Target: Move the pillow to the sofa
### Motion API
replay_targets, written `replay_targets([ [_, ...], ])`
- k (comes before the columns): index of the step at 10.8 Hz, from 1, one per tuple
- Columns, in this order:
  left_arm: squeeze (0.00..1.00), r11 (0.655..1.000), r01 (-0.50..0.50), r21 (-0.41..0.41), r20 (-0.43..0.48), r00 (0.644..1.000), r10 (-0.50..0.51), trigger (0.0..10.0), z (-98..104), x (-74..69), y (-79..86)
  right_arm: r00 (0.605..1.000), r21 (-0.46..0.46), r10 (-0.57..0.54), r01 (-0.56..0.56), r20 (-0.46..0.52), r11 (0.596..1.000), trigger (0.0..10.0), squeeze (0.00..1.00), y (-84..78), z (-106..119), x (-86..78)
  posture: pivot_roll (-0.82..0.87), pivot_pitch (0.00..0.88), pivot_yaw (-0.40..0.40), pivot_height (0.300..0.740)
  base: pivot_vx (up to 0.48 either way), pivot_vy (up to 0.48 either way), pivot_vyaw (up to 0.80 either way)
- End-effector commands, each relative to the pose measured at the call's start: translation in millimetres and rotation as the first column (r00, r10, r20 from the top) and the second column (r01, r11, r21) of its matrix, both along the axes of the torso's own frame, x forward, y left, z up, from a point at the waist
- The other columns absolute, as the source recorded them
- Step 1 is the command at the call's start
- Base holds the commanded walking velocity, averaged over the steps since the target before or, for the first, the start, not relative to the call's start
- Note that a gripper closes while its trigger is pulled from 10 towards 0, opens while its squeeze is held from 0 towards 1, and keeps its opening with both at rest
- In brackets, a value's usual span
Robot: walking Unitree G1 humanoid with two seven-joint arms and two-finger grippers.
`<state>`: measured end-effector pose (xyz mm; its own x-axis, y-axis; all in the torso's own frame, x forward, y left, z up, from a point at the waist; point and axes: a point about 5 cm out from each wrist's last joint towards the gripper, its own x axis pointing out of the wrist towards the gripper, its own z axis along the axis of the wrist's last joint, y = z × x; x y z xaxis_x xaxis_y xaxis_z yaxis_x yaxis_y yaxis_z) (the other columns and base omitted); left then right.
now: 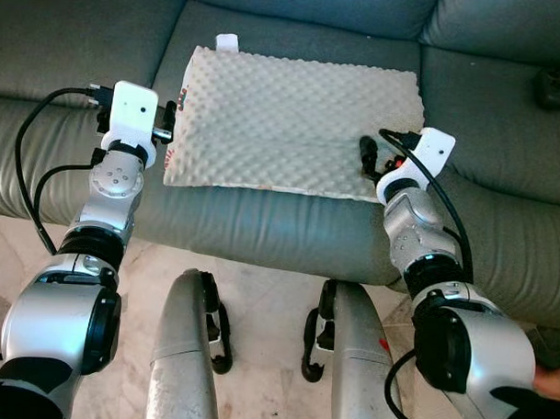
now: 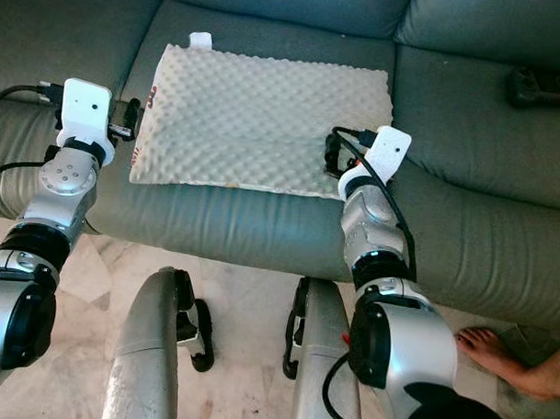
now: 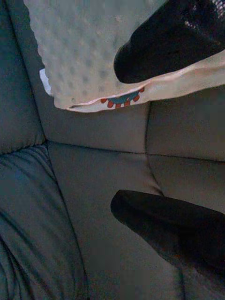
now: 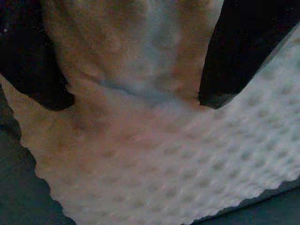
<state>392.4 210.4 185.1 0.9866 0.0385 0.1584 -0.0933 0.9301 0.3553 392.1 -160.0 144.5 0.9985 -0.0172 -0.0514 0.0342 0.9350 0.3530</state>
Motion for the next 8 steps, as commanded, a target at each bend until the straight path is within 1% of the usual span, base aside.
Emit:
replay_targets([
  [1, 0.0, 1.0, -0.015, -0.001, -0.023, 1.0, 0.015, 10.0, -8.0, -3.0, 2.7, 0.999, 0.054, 0.018, -0.015, -0.043, 0.998, 10.0, 1.0, 4.7, -12.4, -3.5, -0.04, 0.388, -0.02, 0.616, 0.0, 0.0, 0.0],
  [2, 0.0, 1.0, -0.014, -0.002, -0.022, 1.0, 0.014, 10.0, -7.2, -2.4, 1.5, 0.999, 0.044, 0.037, -0.035, -0.035, 0.998, 10.0, 1.0, 5.8, -12.1, -3.6, -0.05, 0.386, -0.021, 0.616, 0.0, 0.0, 0.0],
  [3, 0.0, 1.0, -0.016, -0.006, -0.019, 1.0, 0.016, 10.0, -6.1, -2.1, 1.7, 0.999, 0.072, 0.036, -0.034, -0.037, 0.997, 10.0, 1.0, 4.0, -14.8, -5.1, -0.05, 0.382, -0.026, 0.616, 0.0, 0.0, 0.0],
  [4, 0.0, 1.0, -0.018, -0.01, -0.016, 1.0, 0.018, 10.0, -5.7, -2.0, 1.8, 0.998, 0.08, 0.044, -0.042, -0.035, 0.996, 10.0, 1.0, 3.3, -16.9, -6.6, -0.06, 0.377, -0.029, 0.616, 0.0, 0.0, 0.0],
  [6, 0.0, 0.999, -0.023, -0.026, -0.007, 1.0, 0.023, 10.0, -6.0, -2.5, -0.1, 0.997, -0.035, 0.068, -0.068, -0.027, 0.997, 10.0, 1.0, 1.9, -17.3, -8.4, -0.06, 0.349, -0.032, 0.616, 0.0, 0.0, 0.0],
  [7, 0.0, 0.999, -0.006, -0.034, 0.018, 1.0, 0.007, 10.0, -6.8, -5.1, -4.0, 0.992, -0.202, 0.12, -0.109, 0.044, 0.973, 10.0, 0.93, 3.2, -9.1, -11.5, -0.06, 0.319, -0.032, 0.616, 0.0, 0.0, 0.0],
  [8, 0.0, 0.998, 0.016, -0.056, 0.042, 0.999, -0.014, 10.0, -11.2, -11.4, -6.2, 0.984, -0.234, 0.148, -0.121, 0.1, 0.965, 10.0, 0.93, 4.4, -6.5, -20.0, -0.08, 0.287, -0.032, 0.616, 0.0, 0.0, 0.0],
])
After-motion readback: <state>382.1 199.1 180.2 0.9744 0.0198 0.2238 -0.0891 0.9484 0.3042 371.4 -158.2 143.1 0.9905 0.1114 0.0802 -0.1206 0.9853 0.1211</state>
